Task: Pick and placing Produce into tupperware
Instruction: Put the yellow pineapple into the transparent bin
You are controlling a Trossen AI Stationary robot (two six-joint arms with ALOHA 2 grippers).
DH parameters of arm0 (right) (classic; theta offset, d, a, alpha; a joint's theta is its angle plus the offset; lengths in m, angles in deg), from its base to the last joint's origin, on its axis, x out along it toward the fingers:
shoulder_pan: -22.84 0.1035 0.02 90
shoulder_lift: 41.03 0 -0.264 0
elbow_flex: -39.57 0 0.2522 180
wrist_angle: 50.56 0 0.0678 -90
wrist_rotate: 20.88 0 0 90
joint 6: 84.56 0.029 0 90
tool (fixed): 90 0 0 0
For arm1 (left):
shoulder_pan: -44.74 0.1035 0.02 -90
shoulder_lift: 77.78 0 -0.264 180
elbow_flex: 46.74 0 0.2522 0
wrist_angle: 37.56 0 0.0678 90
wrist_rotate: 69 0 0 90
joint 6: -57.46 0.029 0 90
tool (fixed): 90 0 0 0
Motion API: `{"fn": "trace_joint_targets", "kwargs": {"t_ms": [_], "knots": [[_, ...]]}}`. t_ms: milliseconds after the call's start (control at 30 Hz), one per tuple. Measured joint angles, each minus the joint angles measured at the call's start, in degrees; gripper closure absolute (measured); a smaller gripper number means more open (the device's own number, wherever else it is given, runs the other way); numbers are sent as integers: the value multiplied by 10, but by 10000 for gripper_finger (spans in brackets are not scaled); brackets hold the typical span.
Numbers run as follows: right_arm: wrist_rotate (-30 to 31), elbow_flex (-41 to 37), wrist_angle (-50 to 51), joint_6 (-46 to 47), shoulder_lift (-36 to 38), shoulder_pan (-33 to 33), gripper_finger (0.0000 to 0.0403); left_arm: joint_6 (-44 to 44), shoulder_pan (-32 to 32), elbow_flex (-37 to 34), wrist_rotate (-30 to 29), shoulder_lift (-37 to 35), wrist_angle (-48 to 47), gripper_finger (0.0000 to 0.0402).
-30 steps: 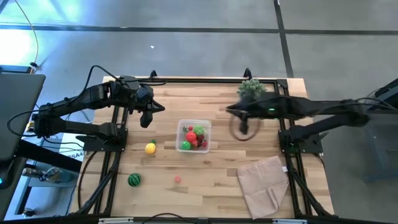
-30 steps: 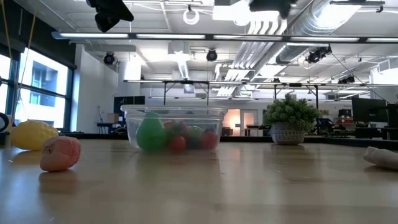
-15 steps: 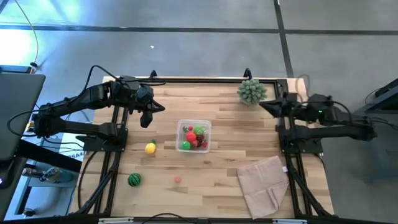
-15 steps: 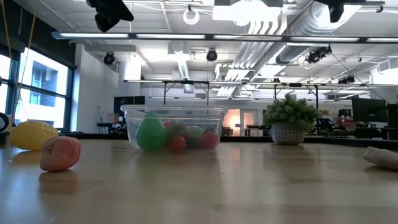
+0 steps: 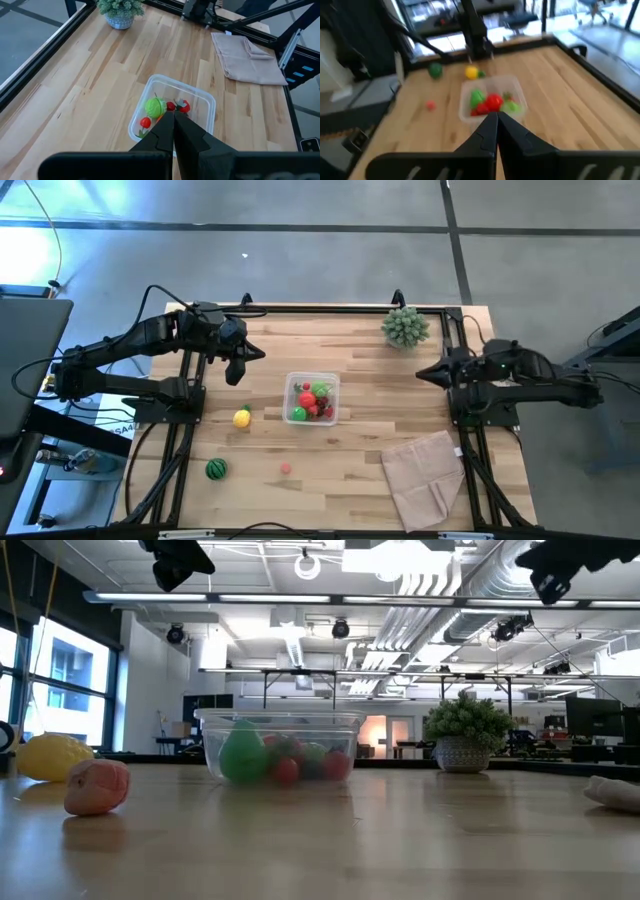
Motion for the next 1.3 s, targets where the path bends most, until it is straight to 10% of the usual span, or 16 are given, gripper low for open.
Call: {"fn": "trace_joint_targets", "kwargs": {"t_ms": [333,1300], "knots": [[94,0,59,45,1,0,402,0,0,0,0,0,0,401],[93,0,59,45,1,0,402,-1,0,0,-3,3,10,401]]}}
